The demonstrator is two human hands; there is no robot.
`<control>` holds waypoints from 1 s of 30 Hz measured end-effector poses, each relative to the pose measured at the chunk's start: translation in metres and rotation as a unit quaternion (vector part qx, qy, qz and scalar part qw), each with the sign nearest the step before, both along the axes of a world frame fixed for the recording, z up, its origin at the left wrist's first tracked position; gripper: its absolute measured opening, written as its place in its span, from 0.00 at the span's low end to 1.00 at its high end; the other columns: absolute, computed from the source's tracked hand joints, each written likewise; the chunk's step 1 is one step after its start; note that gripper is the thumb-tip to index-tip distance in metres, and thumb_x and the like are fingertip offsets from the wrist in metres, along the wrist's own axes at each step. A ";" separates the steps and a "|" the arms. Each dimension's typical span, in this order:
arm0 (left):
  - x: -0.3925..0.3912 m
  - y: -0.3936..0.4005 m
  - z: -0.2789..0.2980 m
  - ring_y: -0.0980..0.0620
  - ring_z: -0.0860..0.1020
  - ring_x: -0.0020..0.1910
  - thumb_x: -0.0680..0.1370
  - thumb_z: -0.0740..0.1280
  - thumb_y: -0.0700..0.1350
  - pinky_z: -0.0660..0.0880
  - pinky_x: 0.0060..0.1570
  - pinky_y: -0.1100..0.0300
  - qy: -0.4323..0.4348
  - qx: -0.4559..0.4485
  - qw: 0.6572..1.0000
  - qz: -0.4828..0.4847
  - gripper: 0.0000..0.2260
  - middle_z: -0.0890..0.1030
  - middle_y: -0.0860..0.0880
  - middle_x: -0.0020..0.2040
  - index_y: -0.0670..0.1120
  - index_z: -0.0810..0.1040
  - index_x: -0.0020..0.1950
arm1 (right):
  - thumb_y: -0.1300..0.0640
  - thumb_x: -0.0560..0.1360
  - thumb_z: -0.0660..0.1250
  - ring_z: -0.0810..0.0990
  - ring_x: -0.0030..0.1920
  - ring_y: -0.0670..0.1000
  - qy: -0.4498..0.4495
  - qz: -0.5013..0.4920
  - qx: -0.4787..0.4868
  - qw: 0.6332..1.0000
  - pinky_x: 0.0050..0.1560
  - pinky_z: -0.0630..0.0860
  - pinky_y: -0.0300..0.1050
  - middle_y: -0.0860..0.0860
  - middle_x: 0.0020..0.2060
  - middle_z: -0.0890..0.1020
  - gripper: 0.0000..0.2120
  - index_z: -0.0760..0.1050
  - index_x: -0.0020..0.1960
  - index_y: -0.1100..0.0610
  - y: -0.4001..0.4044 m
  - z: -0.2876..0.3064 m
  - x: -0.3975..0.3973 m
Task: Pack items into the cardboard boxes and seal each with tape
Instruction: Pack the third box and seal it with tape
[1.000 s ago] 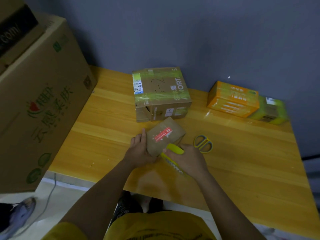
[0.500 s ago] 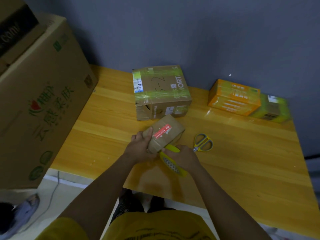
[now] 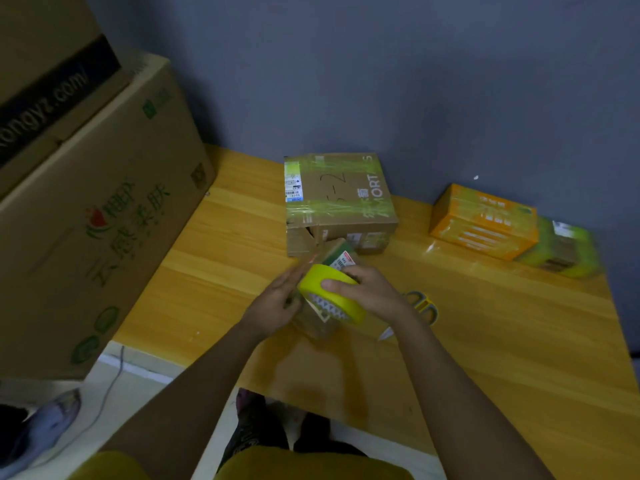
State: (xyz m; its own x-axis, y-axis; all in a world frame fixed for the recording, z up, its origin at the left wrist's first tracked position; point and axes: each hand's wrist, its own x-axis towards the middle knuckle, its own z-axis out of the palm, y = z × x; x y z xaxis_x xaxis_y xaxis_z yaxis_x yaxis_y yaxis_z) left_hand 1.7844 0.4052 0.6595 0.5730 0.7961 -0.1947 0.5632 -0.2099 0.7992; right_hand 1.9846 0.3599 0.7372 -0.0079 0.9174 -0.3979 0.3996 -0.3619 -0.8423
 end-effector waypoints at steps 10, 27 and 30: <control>0.012 -0.015 -0.040 0.41 0.53 0.76 0.49 0.53 0.84 0.55 0.72 0.42 0.166 0.052 0.978 0.115 0.70 0.54 0.40 0.76 0.38 0.48 0.77 | 0.35 0.71 0.68 0.68 0.25 0.47 -0.092 -0.071 0.014 0.993 0.25 0.60 0.35 0.57 0.30 0.67 0.27 0.68 0.35 0.59 0.048 -0.014 -0.048; 0.009 0.007 -0.027 0.44 0.58 0.71 0.59 0.75 0.70 0.69 0.61 0.47 0.234 -0.009 0.969 0.074 0.63 0.58 0.44 0.71 0.45 0.41 0.78 | 0.36 0.78 0.56 0.70 0.30 0.51 -0.273 -0.010 -0.178 0.945 0.31 0.64 0.45 0.51 0.28 0.69 0.26 0.65 0.31 0.55 -0.064 -0.076 0.002; 0.007 0.008 -0.024 0.43 0.57 0.72 0.60 0.74 0.70 0.68 0.63 0.47 0.231 -0.022 0.971 0.061 0.64 0.56 0.44 0.73 0.45 0.37 0.78 | 0.34 0.77 0.55 0.69 0.31 0.52 -0.319 -0.019 -0.177 0.931 0.32 0.65 0.44 0.51 0.29 0.68 0.26 0.64 0.33 0.54 -0.065 -0.089 -0.002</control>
